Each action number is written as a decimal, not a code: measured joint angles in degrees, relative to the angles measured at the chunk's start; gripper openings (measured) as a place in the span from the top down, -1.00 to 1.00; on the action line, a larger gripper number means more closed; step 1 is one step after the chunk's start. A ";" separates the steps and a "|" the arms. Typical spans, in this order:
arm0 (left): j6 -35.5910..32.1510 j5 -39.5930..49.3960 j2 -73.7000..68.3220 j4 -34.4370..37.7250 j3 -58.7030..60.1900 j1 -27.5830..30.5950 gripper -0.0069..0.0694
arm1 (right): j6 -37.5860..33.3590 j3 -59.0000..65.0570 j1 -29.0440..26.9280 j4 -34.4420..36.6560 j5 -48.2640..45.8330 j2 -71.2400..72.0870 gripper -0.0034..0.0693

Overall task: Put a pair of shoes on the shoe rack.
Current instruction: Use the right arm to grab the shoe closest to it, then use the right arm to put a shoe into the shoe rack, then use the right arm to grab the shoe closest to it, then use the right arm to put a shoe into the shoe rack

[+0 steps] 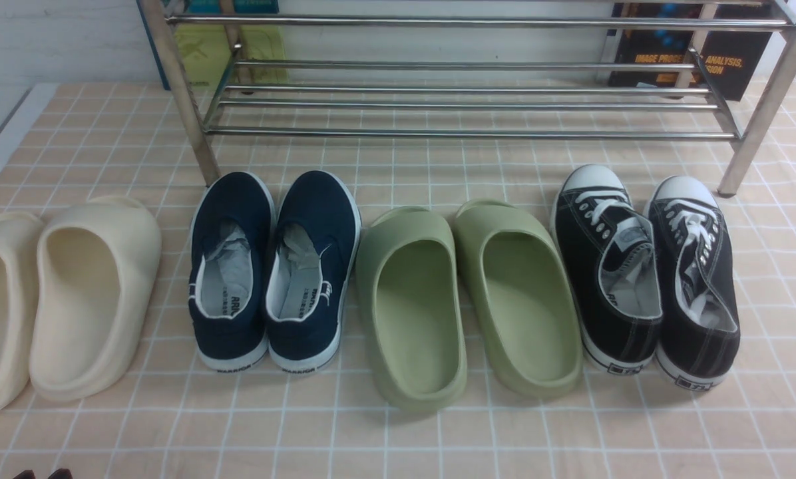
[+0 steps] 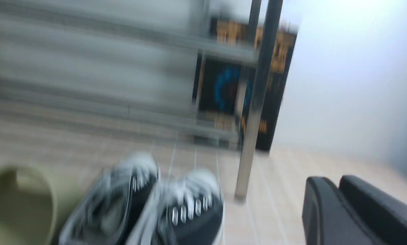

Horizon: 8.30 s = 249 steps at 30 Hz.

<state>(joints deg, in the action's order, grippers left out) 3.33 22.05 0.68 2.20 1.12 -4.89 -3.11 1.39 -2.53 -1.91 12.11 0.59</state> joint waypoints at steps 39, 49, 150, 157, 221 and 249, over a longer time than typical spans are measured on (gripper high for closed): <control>0.00 0.00 0.00 -0.05 0.00 0.00 0.19 | 11.84 -57.12 19.03 3.04 -44.35 -78.19 0.22; 0.05 0.00 0.00 -0.12 0.00 0.00 0.19 | 11.28 -63.73 25.23 2.69 -42.61 -96.28 -0.35; 0.05 0.00 0.00 -0.41 0.00 0.00 0.19 | 0.01 -83.68 16.87 -6.36 -80.06 -99.09 0.91; 0.05 -0.05 0.00 -0.41 0.00 0.00 0.19 | 0.59 -89.35 16.87 -12.26 -84.50 -103.05 0.91; 0.05 -0.05 0.00 -0.46 0.00 0.00 0.19 | -0.27 -90.94 11.65 -4.50 -84.52 -94.17 0.91; 0.05 -0.05 0.00 -0.46 0.00 0.00 0.19 | 2.16 -103.32 6.16 7.04 -47.15 -118.29 0.91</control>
<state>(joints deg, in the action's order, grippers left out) 3.38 22.00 0.68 1.74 1.12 -4.89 -0.94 -101.93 3.63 5.12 -35.05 -117.70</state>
